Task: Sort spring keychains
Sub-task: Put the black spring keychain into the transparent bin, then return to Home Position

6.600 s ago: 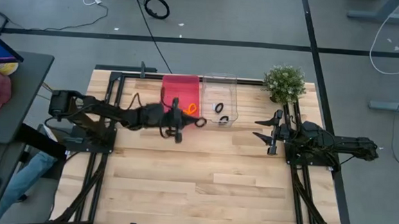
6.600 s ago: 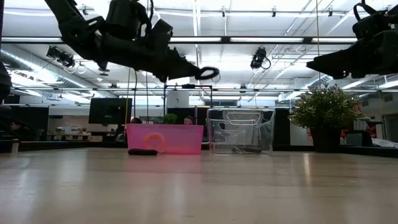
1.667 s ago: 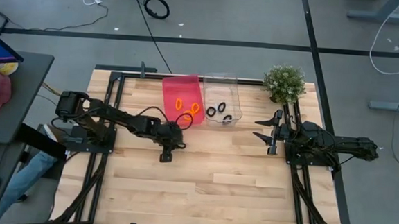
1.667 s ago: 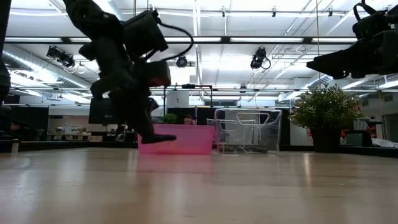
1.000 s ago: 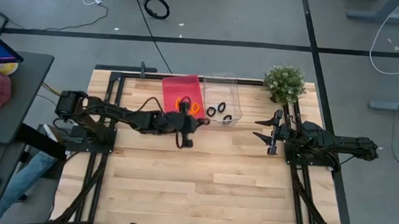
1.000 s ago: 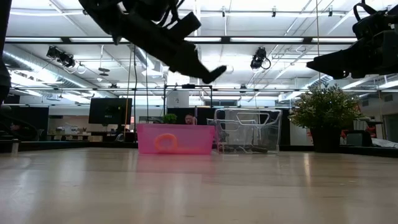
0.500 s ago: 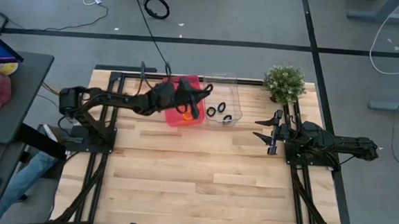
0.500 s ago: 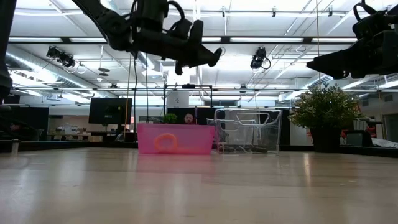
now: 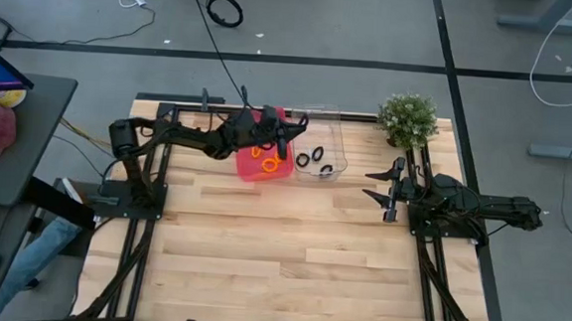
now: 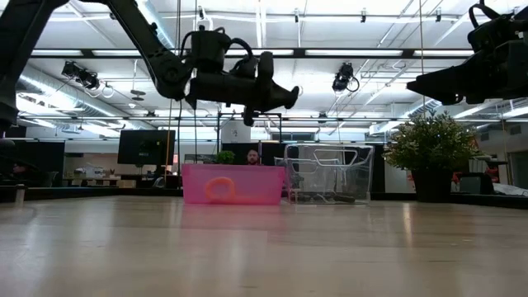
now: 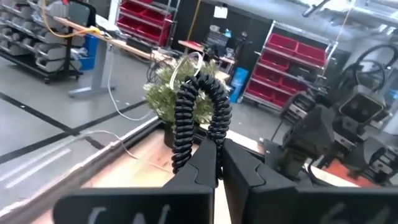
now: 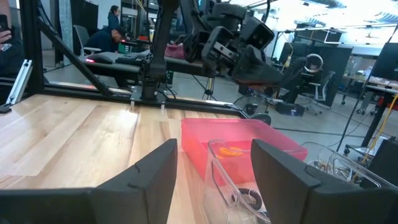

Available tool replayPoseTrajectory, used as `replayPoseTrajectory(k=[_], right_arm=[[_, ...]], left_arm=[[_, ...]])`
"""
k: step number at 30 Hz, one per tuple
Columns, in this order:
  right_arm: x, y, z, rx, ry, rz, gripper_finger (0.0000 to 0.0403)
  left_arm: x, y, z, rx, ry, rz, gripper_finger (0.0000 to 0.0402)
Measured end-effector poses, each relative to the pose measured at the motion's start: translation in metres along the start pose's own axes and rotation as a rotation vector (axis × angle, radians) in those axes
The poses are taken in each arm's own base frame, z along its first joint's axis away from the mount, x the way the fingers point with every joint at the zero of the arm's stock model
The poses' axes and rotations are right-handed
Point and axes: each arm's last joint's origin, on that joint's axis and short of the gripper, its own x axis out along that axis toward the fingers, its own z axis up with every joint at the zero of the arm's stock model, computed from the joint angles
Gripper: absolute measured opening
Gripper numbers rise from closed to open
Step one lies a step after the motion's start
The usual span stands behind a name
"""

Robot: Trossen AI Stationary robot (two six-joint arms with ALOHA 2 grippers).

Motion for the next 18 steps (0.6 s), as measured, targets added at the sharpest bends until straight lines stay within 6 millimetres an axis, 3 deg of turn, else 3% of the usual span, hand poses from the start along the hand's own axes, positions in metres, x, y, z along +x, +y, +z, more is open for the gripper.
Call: replayPoseTrajectory(k=[9, 13, 18], right_arm=[[0.0, 0.0, 0.0, 0.0, 0.0, -0.001, 0.0208], [0.0, 0.0, 0.0, 0.0, 0.0, 0.0, 0.0208], [0.0, 0.0, 0.0, 0.0, 0.0, 0.0, 0.0208]], left_arm=[[0.028, 0.0, -0.015, -0.036, 0.077, -0.158, 0.0025], [0.034, -0.005, -0.019, -0.026, 0.116, -0.129, 0.0066], [0.034, -0.005, -0.021, -0.017, 0.122, -0.104, 0.0147]])
